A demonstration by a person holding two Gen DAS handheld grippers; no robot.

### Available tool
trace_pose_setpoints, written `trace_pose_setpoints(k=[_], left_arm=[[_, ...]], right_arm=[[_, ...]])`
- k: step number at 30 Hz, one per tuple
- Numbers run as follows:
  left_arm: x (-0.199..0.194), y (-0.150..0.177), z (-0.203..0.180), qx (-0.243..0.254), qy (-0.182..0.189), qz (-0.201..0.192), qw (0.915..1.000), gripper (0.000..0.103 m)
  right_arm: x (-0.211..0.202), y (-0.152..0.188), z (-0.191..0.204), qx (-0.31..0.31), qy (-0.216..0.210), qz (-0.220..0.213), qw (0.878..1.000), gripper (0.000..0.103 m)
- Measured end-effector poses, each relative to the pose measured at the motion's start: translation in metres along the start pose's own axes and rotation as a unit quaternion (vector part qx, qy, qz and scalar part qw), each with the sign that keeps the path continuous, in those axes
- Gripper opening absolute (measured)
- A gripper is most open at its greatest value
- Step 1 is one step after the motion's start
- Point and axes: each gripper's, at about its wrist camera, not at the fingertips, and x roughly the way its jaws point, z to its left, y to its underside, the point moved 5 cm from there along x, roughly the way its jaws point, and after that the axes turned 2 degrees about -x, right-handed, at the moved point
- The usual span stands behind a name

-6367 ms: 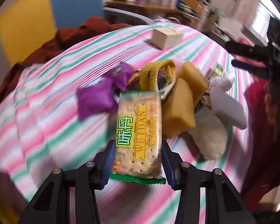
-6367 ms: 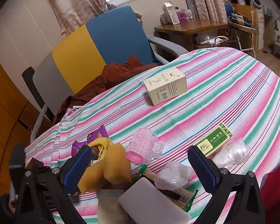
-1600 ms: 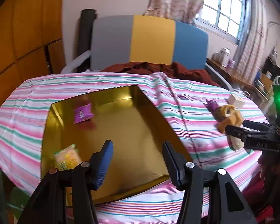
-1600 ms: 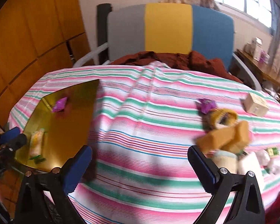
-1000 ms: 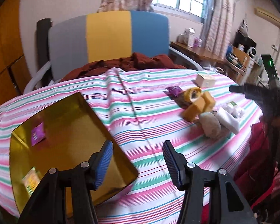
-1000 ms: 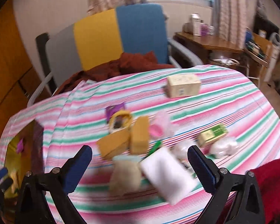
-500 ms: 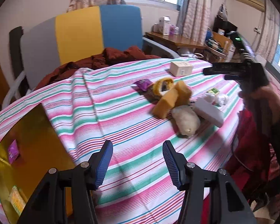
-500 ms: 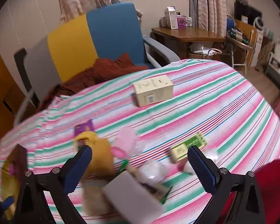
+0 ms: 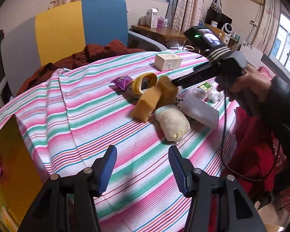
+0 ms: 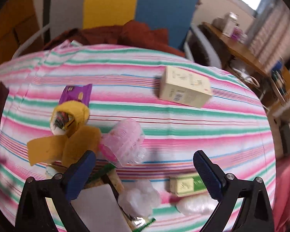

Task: Organize objects
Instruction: 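Move both tools back toward the pile of items on the cloth, then grasp the yellow sponge with the left tool while the right tool grasps the pink roller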

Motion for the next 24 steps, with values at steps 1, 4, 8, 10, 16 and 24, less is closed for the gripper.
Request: trace_pose_setpoints(k=[1, 4, 8, 10, 16, 24], left_arm=[[0.003, -0.001, -0.001, 0.001, 0.003, 0.002, 1.0000, 0.056], [0.011, -0.006, -0.008, 0.005, 0.012, 0.007, 0.9999, 0.056], [0.020, -0.013, -0.015, 0.006, 0.029, 0.012, 0.9995, 0.056], [0.026, -0.019, -0.017, 0.001, 0.037, 0.013, 0.9992, 0.056], [0.037, -0.033, -0.014, -0.002, 0.030, 0.009, 0.9995, 0.056], [0.045, -0.059, -0.007, -0.014, 0.033, -0.006, 0.9993, 0.056]], right_arm=[[0.005, -0.002, 0.004, -0.010, -0.002, 0.003, 1.000, 0.101], [0.018, -0.007, 0.010, -0.030, 0.001, 0.006, 1.000, 0.098], [0.028, -0.017, 0.003, -0.015, -0.014, -0.001, 1.000, 0.098], [0.036, -0.020, -0.002, 0.002, -0.041, -0.002, 0.999, 0.095], [0.049, -0.018, -0.018, 0.048, -0.059, -0.002, 0.997, 0.069], [0.051, -0.016, -0.039, 0.093, -0.048, 0.000, 0.995, 0.040]])
